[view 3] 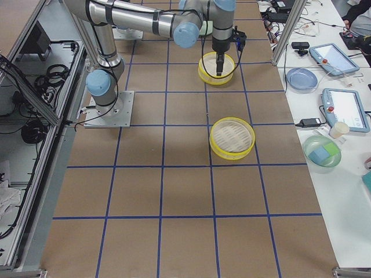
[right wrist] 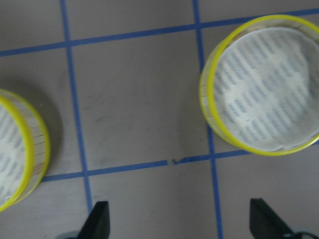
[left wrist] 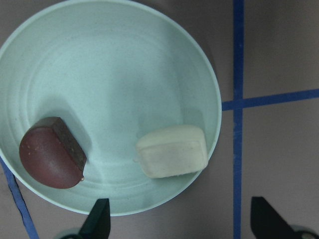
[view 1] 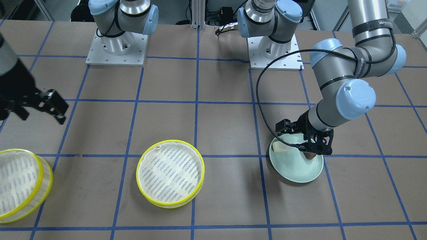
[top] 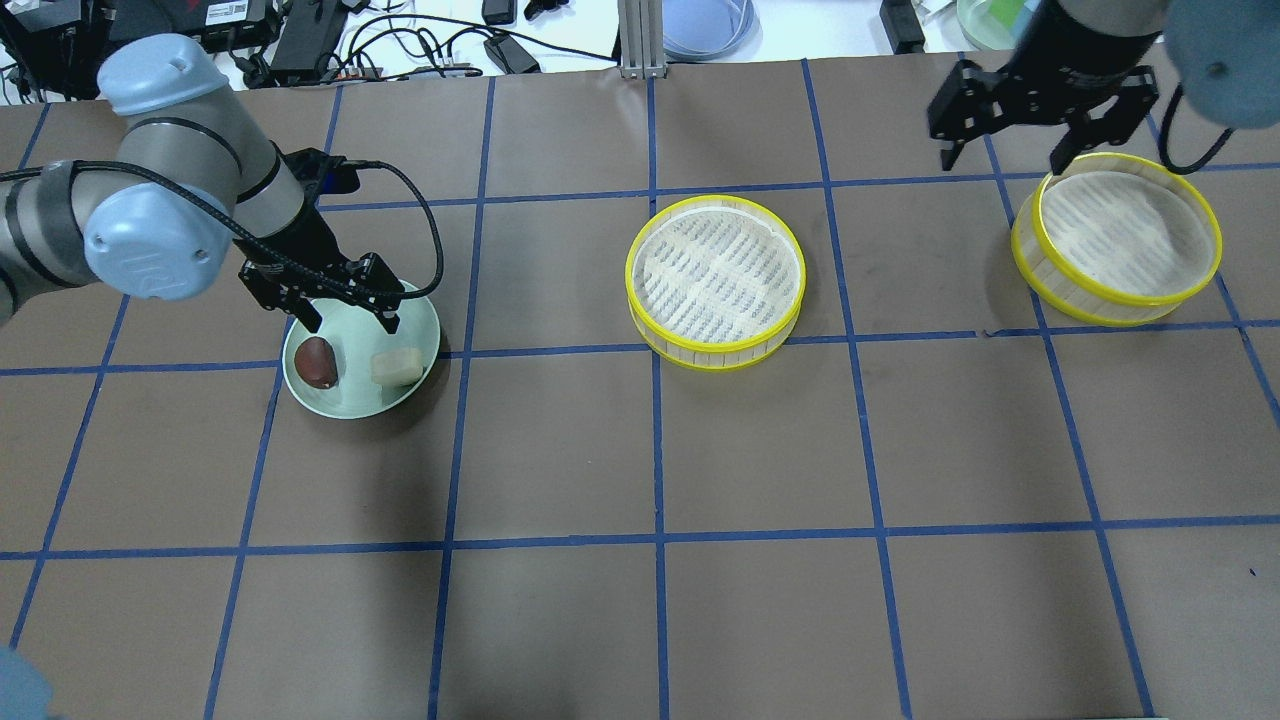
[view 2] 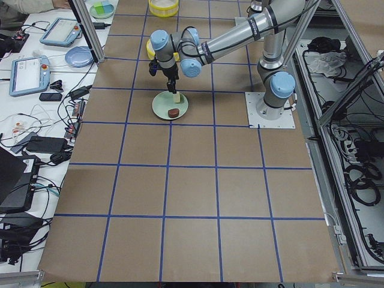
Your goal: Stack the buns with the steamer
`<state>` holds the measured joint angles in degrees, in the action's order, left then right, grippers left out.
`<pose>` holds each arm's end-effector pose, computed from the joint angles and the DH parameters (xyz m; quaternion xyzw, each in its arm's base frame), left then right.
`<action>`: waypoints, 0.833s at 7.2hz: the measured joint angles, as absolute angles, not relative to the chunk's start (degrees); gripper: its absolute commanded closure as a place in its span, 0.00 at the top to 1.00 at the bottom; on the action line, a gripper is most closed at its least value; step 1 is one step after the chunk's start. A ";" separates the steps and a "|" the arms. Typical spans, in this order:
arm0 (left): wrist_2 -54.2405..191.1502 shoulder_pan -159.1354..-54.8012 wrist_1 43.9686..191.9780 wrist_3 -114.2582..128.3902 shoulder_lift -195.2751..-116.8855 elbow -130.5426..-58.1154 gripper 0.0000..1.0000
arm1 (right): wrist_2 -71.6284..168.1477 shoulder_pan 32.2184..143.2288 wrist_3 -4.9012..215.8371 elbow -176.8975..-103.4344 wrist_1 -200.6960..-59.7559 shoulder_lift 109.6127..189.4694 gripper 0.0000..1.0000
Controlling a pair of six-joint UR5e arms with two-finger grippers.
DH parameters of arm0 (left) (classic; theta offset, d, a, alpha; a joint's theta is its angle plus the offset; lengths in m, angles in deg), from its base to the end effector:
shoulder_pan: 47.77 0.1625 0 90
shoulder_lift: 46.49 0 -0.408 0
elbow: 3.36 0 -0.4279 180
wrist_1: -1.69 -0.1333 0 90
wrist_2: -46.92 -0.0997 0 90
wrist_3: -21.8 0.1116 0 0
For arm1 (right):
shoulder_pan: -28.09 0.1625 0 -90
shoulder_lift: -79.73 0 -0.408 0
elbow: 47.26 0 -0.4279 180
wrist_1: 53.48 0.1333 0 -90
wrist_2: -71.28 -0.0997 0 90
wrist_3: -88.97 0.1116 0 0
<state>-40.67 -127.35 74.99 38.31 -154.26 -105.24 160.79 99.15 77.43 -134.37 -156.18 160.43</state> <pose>-0.0329 -0.5842 0.2083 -0.0504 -0.9921 -0.1048 0.0466 -0.0686 -0.6134 0.4174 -0.0642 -0.9964 0.0541 0.0103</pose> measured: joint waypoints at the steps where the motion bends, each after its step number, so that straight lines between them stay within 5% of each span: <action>1: -40.26 -126.62 74.42 38.30 -156.03 -105.24 0.91 | 161.02 94.05 72.58 -133.15 -158.64 157.55 1.00; 3: -39.31 -125.92 73.93 37.86 -158.81 -105.23 0.89 | 161.31 86.18 65.37 -130.17 -165.19 149.18 1.00; 4: -39.07 -125.85 73.90 37.43 -159.71 -105.23 0.79 | 161.40 84.47 63.71 -129.58 -169.22 145.23 1.00; 5: -38.92 -125.84 73.91 36.79 -160.38 -105.23 0.62 | 161.35 83.63 63.79 -129.36 -171.33 142.03 1.00; 6: -38.83 -125.82 73.93 36.34 -160.91 -105.20 0.17 | 161.15 83.24 64.81 -129.27 -173.01 139.18 1.00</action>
<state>-38.83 -125.82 73.93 36.34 -160.91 -105.20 161.15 83.24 64.81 -129.27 -173.01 139.18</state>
